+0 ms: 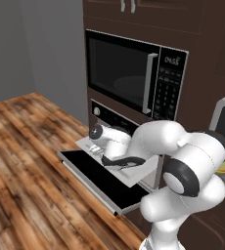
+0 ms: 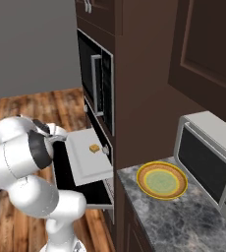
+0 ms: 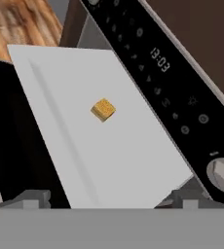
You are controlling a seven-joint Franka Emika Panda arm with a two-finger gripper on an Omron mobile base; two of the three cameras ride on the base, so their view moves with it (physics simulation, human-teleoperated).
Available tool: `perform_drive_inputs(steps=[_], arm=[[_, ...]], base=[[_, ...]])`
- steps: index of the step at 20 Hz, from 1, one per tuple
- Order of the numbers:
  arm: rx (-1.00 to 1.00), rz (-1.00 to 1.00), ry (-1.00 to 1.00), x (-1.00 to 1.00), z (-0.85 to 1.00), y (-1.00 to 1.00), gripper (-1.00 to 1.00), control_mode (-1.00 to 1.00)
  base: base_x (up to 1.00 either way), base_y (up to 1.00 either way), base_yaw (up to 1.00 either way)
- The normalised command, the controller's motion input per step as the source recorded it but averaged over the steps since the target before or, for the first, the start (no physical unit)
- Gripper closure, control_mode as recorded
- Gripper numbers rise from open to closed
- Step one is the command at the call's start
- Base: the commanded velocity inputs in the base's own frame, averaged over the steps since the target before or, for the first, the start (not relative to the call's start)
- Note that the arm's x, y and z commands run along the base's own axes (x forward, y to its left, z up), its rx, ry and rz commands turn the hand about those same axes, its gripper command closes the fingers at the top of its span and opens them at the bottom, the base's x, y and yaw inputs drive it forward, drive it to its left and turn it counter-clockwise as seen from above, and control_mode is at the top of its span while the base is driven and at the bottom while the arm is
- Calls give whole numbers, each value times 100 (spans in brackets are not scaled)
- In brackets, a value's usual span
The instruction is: Take the baked cake out of the oven and place it on the plate for cooling. Then close the oven door.
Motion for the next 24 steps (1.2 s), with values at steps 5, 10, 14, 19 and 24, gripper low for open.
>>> perform_drive_inputs(steps=[5, 10, 14, 19, 24], arm=[[1, -17, 15, 13, 10, 0, -100, -100], [0, -24, 0, 0, 0, 0, -100, -100], [0, -23, 0, 0, 0, 0, -100, -100], [0, -1, 7, 1, 0, -10, -100, -100], [0, 40, 30, 11, 0, -2, -100, -100]], base=[[0, 0, 0], [0, 0, 0], [0, 0, 0], [0, 0, 0], [0, 0, 0]])
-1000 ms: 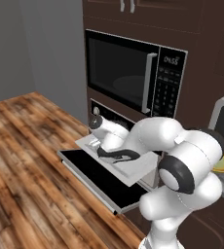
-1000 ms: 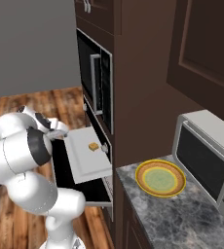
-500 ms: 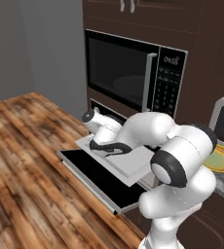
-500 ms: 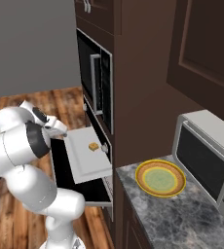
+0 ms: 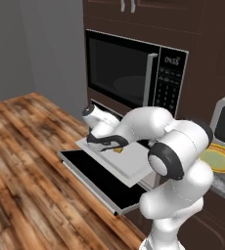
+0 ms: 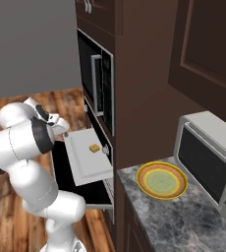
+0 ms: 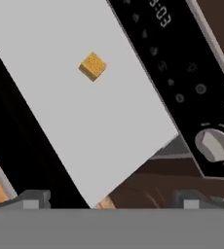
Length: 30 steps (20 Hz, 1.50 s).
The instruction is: Take the baked cake out of the oven and place it on the plate for cooling. Then close the oven door.
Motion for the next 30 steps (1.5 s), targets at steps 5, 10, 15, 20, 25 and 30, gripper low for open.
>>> perform_drive_inputs(steps=[5, 10, 15, 20, 25, 30], arm=[[-1, 57, 27, 12, 0, -4, -100, -100], [-14, 54, 21, 16, -4, -10, -100, -100], [-21, 46, 24, 20, -18, -7, -100, -100], [-20, 30, 35, 26, -17, 0, -100, -100], [-19, 14, 38, 40, -13, 0, -100, -100], [-20, 12, 35, 37, -20, 0, -100, -100]], base=[[0, 0, 0], [0, 0, 0], [0, 0, 0], [0, 0, 0], [0, 0, 0], [0, 0, 0]])
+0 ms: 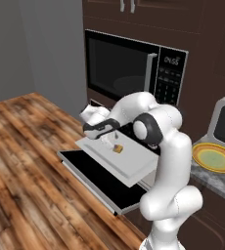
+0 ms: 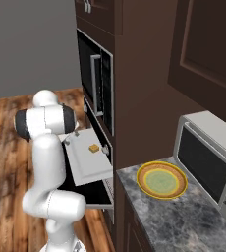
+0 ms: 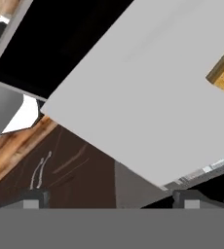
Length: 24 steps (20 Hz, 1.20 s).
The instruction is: Take the baked cake out of the oven and place it on the plate for cooling. Then close the oven door.
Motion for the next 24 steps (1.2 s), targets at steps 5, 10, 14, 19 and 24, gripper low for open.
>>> perform_drive_inputs(steps=[5, 10, 14, 19, 24], arm=[[-9, 13, 12, 14, -25, 0, -100, -100], [0, 9, -4, 0, -15, -1, -100, -100], [0, 7, -14, 0, -22, -24, -100, -100], [0, 7, -17, 1, -31, -33, -100, -100], [0, 6, -8, 21, -25, -6, -100, -100]], base=[[0, 0, 0], [0, 0, 0], [0, 0, 0], [0, 0, 0], [0, 0, 0]])
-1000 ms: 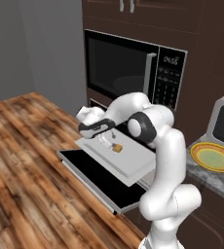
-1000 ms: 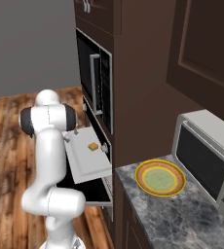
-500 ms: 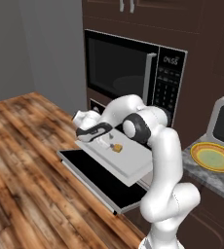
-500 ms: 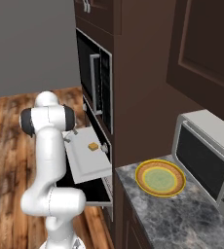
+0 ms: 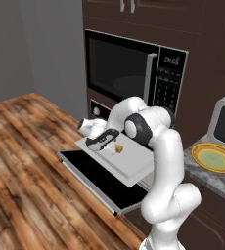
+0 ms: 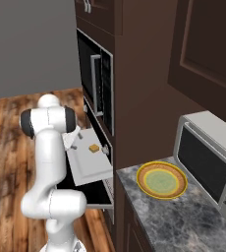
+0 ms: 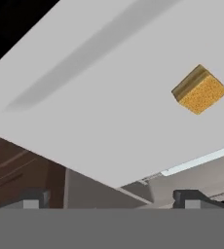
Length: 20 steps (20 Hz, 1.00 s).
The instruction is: Take the baked cake out of the oven and place it on the plate for cooling. Then close the oven door.
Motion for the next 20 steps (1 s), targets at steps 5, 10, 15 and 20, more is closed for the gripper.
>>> perform_drive_inputs(steps=[5, 10, 15, 20], arm=[[1, 4, 0, 34, -21, -1, -100, -100], [1, 3, 0, 40, -21, 0, -100, -100], [0, 1, 0, 27, -25, 0, -100, -100], [0, 1, 3, 32, -30, -2, -100, -100]], base=[[0, 0, 0], [0, 0, 0], [0, 0, 0], [0, 0, 0]])
